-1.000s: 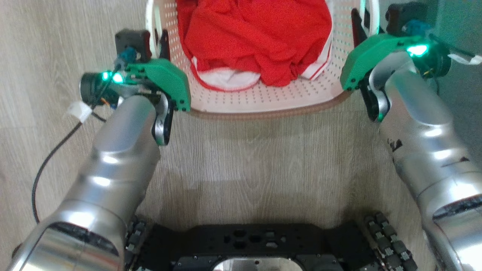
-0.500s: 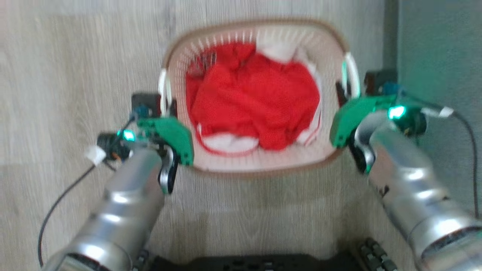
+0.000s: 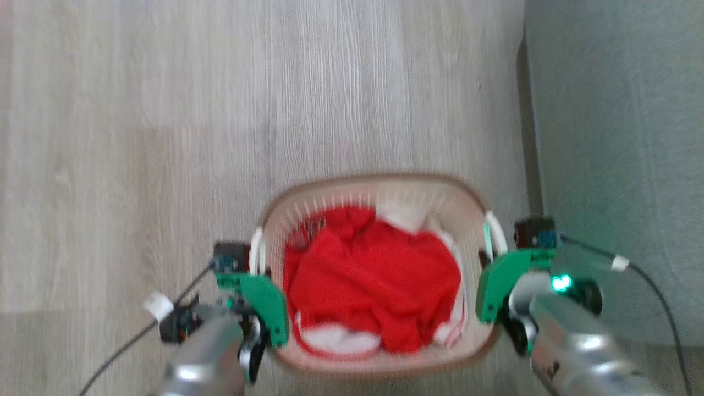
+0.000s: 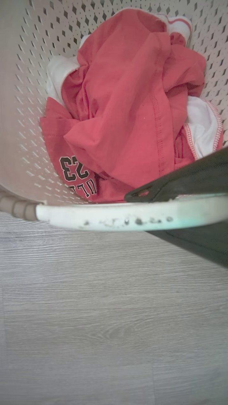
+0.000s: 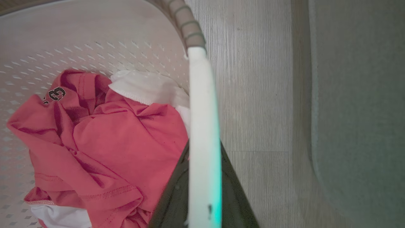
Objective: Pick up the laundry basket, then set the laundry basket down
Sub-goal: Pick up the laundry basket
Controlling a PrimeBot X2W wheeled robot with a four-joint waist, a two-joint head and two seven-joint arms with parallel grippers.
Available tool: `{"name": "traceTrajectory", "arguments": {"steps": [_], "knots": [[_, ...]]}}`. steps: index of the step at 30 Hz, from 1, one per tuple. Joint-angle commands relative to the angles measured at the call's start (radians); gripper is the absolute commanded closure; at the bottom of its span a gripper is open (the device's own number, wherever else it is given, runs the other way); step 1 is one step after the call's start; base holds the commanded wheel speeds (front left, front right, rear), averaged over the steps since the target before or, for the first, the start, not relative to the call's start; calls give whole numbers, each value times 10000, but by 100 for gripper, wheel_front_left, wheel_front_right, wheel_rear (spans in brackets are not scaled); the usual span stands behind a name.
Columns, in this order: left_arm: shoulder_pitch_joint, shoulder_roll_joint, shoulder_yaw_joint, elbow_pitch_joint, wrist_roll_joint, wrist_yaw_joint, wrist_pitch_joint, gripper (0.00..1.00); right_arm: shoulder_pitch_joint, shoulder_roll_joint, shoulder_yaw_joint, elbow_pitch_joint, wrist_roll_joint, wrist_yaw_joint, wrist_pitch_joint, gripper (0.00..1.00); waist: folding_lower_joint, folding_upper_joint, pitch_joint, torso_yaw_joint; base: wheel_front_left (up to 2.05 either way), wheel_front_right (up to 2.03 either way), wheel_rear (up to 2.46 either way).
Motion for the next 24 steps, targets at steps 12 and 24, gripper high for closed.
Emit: {"name": "traceTrajectory", "arguments": {"steps": [12,24], "knots": [[1434,344,-611,388,-765,-139,473,100,1492,-51,1227,112,1333,-15,383,100,1,-1,-2861,-36,0,0,0],[1970,344,-967,604,-1141,-227,479,100,2041,-51,2040,195,2071,-15,288,100,1,-1,-3977,-69,0,0,0]]}}
